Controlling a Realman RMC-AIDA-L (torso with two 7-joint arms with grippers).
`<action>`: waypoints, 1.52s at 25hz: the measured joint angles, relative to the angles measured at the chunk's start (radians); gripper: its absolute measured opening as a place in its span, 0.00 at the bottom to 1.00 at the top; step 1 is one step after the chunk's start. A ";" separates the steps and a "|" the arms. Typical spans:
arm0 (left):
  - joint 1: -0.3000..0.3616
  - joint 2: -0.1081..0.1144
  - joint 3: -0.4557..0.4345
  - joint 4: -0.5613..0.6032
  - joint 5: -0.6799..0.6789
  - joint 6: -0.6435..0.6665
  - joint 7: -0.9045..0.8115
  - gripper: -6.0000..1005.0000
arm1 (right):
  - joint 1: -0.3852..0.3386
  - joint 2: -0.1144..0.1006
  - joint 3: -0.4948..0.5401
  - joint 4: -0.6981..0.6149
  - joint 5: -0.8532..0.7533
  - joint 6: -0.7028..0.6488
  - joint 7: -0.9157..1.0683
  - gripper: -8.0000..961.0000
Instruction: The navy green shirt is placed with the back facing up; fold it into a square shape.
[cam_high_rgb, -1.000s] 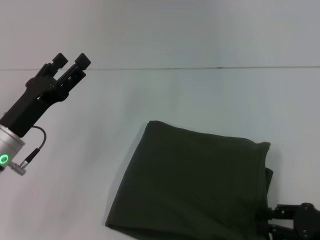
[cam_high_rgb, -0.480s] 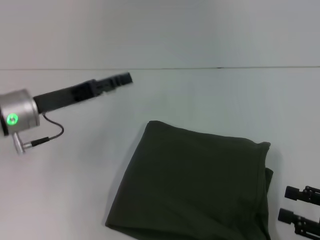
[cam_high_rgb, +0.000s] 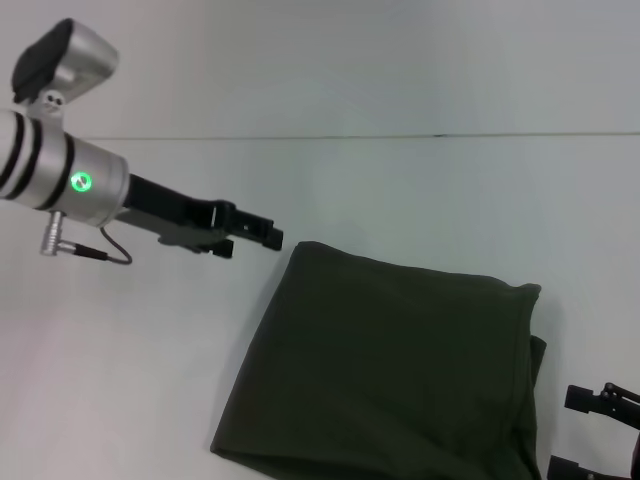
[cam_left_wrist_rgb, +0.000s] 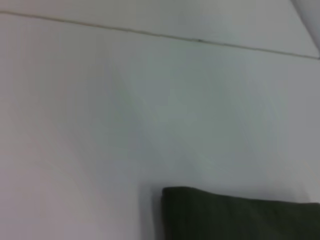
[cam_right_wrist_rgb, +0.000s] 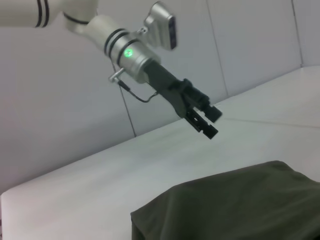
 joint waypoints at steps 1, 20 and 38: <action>-0.003 -0.004 0.020 -0.003 0.008 -0.019 -0.008 0.87 | 0.000 0.001 0.000 0.000 0.000 0.001 0.000 0.92; -0.016 -0.079 0.102 -0.065 0.025 -0.192 0.018 0.87 | 0.014 0.001 -0.054 0.000 0.000 0.006 -0.012 0.99; -0.019 -0.095 0.134 -0.088 0.027 -0.224 0.017 0.81 | 0.026 0.008 -0.053 0.000 0.000 0.005 -0.006 0.98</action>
